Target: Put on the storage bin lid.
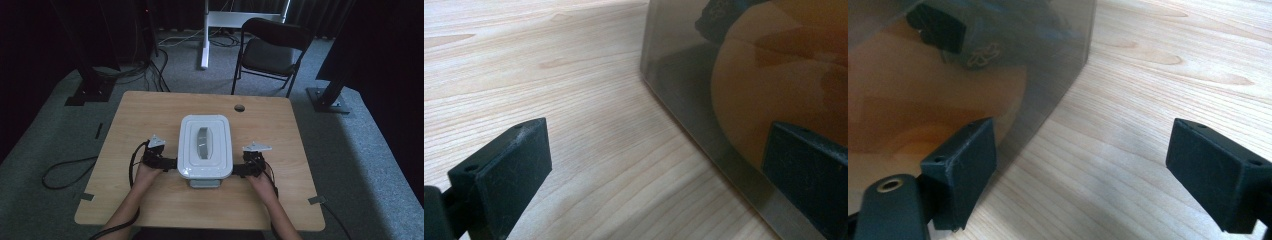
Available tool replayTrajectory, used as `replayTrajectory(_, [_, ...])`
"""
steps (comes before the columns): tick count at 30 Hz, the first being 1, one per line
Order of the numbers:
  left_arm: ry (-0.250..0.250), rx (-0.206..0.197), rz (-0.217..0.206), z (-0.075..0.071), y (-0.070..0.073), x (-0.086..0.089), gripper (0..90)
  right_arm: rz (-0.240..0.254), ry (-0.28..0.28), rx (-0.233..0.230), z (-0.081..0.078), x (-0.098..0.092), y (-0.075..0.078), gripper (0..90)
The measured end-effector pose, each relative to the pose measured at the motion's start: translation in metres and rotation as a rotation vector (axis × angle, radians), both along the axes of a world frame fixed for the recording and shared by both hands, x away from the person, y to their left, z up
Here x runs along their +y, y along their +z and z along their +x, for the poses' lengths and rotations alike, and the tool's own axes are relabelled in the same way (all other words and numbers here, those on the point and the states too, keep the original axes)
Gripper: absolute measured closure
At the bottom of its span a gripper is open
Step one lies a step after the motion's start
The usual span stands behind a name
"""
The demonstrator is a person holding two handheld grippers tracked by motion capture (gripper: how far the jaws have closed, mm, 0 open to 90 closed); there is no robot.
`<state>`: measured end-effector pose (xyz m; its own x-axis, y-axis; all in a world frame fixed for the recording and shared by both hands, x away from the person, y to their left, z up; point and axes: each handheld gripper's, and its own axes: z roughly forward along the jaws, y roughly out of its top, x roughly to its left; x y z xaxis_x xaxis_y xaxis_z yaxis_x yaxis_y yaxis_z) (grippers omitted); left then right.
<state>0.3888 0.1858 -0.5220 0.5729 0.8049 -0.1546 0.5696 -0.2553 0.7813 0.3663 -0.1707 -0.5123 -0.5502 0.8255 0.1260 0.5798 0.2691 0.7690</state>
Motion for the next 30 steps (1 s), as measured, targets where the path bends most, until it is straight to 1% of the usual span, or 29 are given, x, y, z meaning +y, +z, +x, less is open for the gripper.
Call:
replayTrajectory(1, [-0.013,0.004,0.009,0.0,-0.001,0.001,0.3,0.008,-0.005,-0.006,0.0,-0.001,0.0,12.0])
replayTrajectory(3, [-0.025,0.009,0.001,0.0,-0.001,0.003,0.2,0.011,-0.006,-0.008,0.0,-0.003,0.0,12.0])
replayTrajectory(6, [-0.024,0.006,0.007,-0.001,-0.002,0.004,0.2,0.006,-0.016,-0.02,-0.001,-0.005,0.0,12.0])
replayTrajectory(10, [-0.004,-0.034,-0.016,-0.005,-0.001,0.009,0.3,0.016,-0.035,-0.031,0.0,-0.012,0.001,12.0])
replayTrajectory(12, [-0.004,-0.061,-0.017,-0.007,0.001,0.011,0.3,0.014,-0.039,-0.034,0.0,-0.013,0.001,12.0])
replayTrajectory(14, [-0.005,-0.078,-0.019,-0.008,0.002,0.011,0.2,0.017,-0.039,-0.036,0.0,-0.014,0.002,12.0])
replayTrajectory(18, [0.0,-0.092,-0.028,-0.01,0.004,0.012,0.3,0.016,-0.037,-0.036,0.0,-0.013,0.002,12.0])
replayTrajectory(22, [0.008,-0.109,-0.013,-0.013,0.004,0.014,0.3,0.014,-0.028,-0.033,-0.001,-0.012,0.001,12.0])
replayTrajectory(26, [0.014,-0.126,-0.014,-0.018,0.005,0.018,0.3,0.008,-0.03,-0.035,-0.001,-0.012,0.001,12.0])
replayTrajectory(28, [0.019,-0.132,-0.001,-0.021,0.006,0.02,0.3,0.008,-0.033,-0.037,-0.002,-0.013,0.002,12.0])
replayTrajectory(30, [0.021,-0.139,0.002,-0.024,0.006,0.024,0.3,0.01,-0.039,-0.041,-0.002,-0.015,0.002,12.0])
